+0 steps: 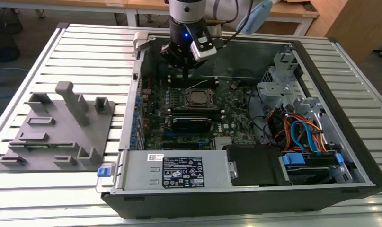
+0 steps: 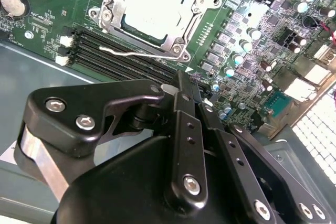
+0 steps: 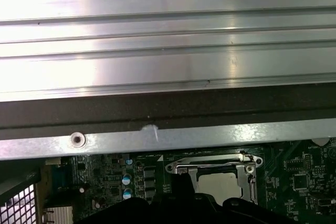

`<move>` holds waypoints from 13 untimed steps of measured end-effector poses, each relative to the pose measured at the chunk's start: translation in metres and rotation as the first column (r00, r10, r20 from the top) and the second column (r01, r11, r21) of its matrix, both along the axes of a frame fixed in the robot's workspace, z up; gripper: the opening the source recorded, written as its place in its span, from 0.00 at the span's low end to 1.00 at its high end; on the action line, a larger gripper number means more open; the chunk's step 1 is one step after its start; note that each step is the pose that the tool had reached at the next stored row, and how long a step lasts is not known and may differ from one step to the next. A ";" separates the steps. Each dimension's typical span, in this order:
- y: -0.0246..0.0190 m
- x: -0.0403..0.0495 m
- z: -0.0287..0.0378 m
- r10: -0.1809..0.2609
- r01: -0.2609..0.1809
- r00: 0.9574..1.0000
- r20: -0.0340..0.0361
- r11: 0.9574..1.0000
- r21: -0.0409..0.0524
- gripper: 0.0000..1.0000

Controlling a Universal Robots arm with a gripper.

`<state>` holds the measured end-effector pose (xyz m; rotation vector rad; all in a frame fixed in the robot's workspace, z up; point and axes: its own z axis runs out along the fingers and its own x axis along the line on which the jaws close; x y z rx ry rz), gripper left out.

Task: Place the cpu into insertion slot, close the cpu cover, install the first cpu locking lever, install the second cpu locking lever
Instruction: 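Install the first cpu locking lever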

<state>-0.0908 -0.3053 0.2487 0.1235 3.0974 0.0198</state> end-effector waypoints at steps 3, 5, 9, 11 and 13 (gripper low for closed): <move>0.0000 0.0001 -0.0001 0.000 0.000 1.000 0.000 1.000 0.000 0.10; 0.0000 0.0002 -0.0002 0.000 0.000 1.000 0.000 1.000 0.000 0.10; -0.0007 0.0014 -0.0014 0.000 0.000 1.000 0.000 1.000 0.021 0.10; -0.0015 0.0015 -0.0021 0.000 0.000 1.000 0.000 1.000 0.025 0.10; -0.0021 0.0015 -0.0029 0.000 0.000 1.000 0.000 1.000 0.028 0.10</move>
